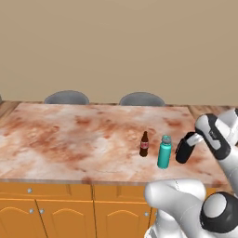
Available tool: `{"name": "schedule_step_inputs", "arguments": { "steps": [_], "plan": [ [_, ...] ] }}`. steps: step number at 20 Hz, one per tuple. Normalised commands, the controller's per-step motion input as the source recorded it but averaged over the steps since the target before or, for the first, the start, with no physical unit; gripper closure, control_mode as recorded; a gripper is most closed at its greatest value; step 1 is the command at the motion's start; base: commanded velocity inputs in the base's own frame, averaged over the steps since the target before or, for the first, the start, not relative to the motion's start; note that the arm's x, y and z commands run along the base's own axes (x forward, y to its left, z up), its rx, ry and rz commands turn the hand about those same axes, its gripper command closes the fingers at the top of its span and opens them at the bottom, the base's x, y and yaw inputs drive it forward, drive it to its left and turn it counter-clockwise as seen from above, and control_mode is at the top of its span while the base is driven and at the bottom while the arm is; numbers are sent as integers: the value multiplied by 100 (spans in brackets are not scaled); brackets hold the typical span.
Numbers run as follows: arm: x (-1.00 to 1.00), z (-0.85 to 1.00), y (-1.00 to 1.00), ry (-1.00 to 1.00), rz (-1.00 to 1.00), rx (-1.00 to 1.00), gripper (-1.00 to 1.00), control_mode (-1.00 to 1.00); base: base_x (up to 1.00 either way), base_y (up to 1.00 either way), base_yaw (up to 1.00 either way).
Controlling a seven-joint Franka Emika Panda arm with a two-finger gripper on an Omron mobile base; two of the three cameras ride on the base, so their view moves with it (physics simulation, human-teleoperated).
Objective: Move the drinks to the dining counter.
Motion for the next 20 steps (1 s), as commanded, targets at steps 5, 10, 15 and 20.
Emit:
{"name": "schedule_step_inputs", "arguments": {
  "steps": [5, 10, 15, 20],
  "plan": [
    [4, -22, 0, 0, 0, 0, 100, -100, 0, 0, 0],
    [0, -23, 14, 0, 0, 0, -100, -100, 0, 0, 0],
    [0, -12, 23, 0, 0, 0, -100, -100, 0, 0, 0],
    [-5, -2, 21, 0, 0, 0, -100, -100, 0, 0, 0]
  ]
}}
